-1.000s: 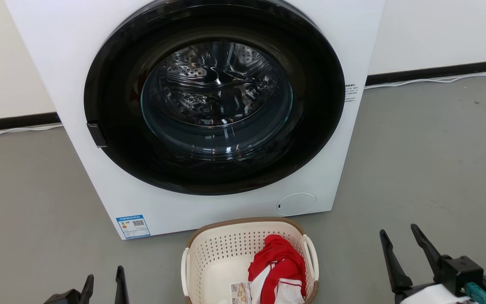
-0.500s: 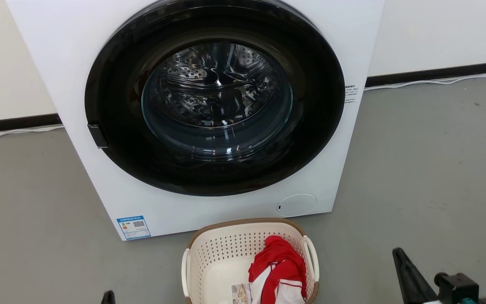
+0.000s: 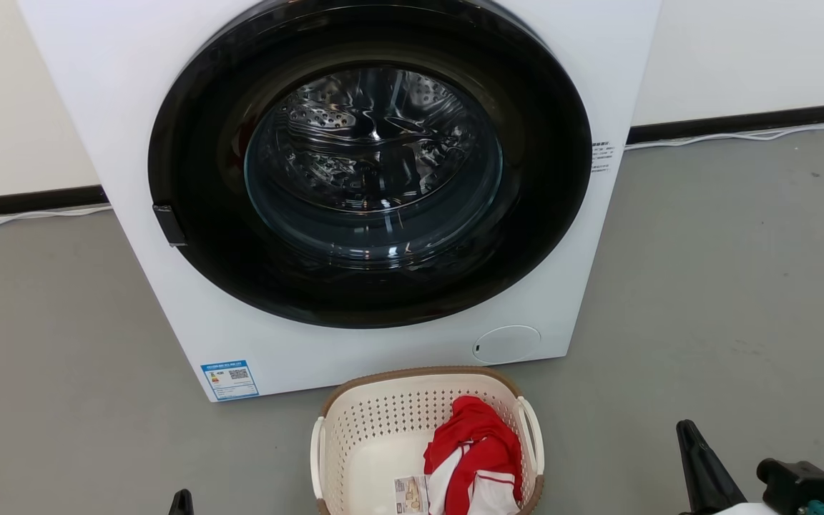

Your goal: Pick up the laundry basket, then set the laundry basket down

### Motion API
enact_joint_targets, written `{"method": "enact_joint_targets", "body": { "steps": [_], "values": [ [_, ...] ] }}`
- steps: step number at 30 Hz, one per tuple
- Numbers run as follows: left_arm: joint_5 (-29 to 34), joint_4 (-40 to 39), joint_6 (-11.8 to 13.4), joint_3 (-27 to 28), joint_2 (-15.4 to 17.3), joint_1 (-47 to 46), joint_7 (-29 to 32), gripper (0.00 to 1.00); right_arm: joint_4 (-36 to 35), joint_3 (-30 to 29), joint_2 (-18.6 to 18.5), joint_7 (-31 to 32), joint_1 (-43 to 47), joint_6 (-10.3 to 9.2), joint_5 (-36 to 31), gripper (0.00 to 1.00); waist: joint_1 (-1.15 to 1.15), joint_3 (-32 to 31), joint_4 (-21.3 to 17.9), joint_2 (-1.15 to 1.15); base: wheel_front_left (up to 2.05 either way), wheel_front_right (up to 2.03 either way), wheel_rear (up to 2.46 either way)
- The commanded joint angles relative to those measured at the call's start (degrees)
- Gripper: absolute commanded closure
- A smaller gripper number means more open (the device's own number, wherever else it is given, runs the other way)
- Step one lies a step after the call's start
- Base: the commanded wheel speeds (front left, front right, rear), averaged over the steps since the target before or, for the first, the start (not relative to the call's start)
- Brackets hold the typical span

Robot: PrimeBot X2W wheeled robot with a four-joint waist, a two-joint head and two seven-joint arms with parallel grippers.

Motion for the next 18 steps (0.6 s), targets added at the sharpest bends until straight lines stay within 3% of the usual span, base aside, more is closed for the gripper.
{"method": "enact_joint_targets", "body": {
  "steps": [1, 18],
  "values": [
    [-1.4, -1.7, -0.5, 0.2, 0.5, -2.3, 0.1, 1.0, -1.8, -0.5, -0.4, 0.4, -2.5, 0.06, 1.5, 1.0, -0.02, 0.0, 0.0, 0.0, 0.0, 0.0, 0.0],
    [-11.7, -3.4, -1.3, 0.2, 0.7, -3.5, 2.9, 1.0, -2.5, -1.3, 0.3, 3.1, -3.6, 0.11, 13.3, 1.0, -0.02, 0.6, 0.7, 0.0, 0.0, 0.0, 0.0]
  ]
}}
